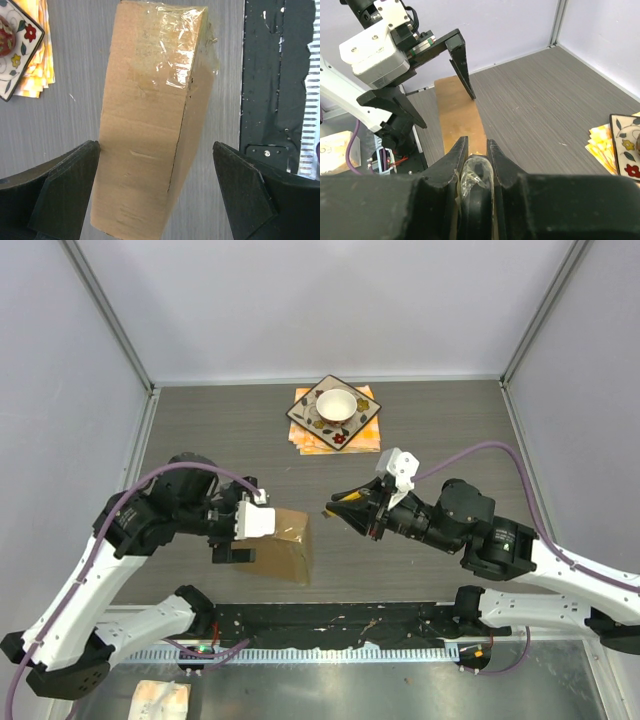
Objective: Unpack the express box
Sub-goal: Cut the express box at the center of the board.
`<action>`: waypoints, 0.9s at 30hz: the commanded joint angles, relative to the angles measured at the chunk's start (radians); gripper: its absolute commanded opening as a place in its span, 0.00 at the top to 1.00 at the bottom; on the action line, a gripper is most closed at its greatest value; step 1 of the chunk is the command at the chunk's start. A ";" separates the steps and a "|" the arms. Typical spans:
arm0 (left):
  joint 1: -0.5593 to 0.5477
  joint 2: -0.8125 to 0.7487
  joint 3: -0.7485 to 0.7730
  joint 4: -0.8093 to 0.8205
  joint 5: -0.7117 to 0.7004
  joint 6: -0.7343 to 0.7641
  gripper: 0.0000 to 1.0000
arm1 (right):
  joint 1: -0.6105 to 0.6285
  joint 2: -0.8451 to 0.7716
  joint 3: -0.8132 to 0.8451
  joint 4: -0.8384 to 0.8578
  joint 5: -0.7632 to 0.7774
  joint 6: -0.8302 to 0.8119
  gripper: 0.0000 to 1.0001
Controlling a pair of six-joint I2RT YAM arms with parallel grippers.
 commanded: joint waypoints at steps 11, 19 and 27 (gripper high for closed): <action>-0.003 0.113 0.049 0.046 0.030 0.048 0.00 | 0.002 -0.045 -0.115 0.043 -0.023 0.039 0.99; -0.035 0.109 0.135 -0.033 0.059 0.010 0.00 | 0.002 -0.034 -0.153 0.082 -0.009 0.028 0.99; -0.055 0.136 0.101 -0.067 0.056 0.001 0.00 | 0.002 -0.029 -0.166 0.105 -0.026 0.048 0.99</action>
